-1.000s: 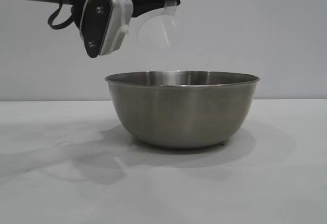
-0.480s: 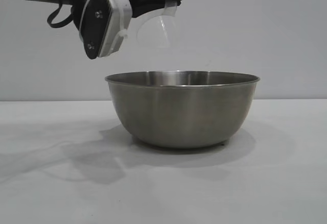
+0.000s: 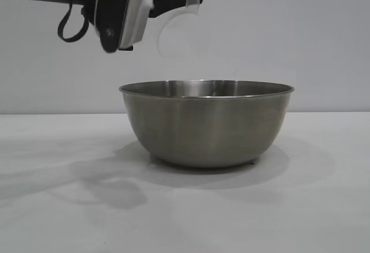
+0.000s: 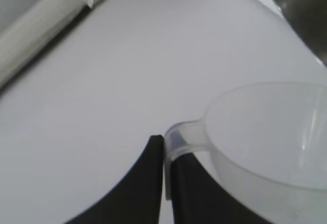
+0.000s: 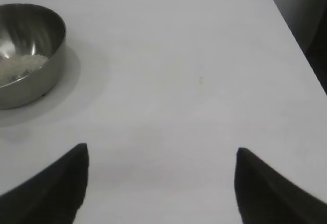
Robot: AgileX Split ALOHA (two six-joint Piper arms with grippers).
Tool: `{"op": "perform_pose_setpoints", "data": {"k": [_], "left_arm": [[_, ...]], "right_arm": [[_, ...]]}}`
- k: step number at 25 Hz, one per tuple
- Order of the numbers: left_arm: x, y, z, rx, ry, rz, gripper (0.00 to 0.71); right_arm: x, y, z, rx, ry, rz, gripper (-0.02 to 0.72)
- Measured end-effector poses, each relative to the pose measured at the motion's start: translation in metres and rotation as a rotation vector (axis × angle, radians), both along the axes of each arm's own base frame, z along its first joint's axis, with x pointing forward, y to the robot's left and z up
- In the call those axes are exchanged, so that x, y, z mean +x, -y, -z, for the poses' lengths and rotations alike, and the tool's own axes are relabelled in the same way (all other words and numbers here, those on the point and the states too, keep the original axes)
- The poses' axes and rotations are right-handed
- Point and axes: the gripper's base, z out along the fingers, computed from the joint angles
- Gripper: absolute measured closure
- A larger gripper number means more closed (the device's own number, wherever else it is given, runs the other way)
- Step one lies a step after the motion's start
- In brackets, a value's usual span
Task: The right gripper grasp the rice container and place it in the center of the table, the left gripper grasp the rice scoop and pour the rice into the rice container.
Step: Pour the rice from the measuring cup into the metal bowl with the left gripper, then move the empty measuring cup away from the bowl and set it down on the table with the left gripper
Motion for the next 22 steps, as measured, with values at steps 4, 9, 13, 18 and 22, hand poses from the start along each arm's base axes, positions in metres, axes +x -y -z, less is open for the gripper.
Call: {"op": "perform_pose_setpoints", "data": {"k": [4,9,13,18,22], "left_arm": [[0.009,-0.007,-0.004,-0.248,-0.28,-0.091,0.71],[0.021,-0.02,-0.008,-0.592,-0.556,-0.215,0.71],[0.031,-0.036,-0.009,-0.942,-0.754,-0.326,0.71],[0.034,-0.06,0.0,-1.358,-0.916,-0.451,0.71],[0.03,-0.073,0.009,-1.554,-0.973,-0.507,0.71]], "right_arm": [[0.0,0.0,0.0,0.0,0.0,0.0,0.198],[0.0,0.0,0.0,-0.002,0.0,-0.001,0.198],[0.0,0.0,0.0,-0.002,0.0,-0.001,0.198],[0.0,0.0,0.0,-0.002,0.0,-0.001,0.198],[0.0,0.0,0.0,-0.002,0.0,-0.001,0.198]]}}
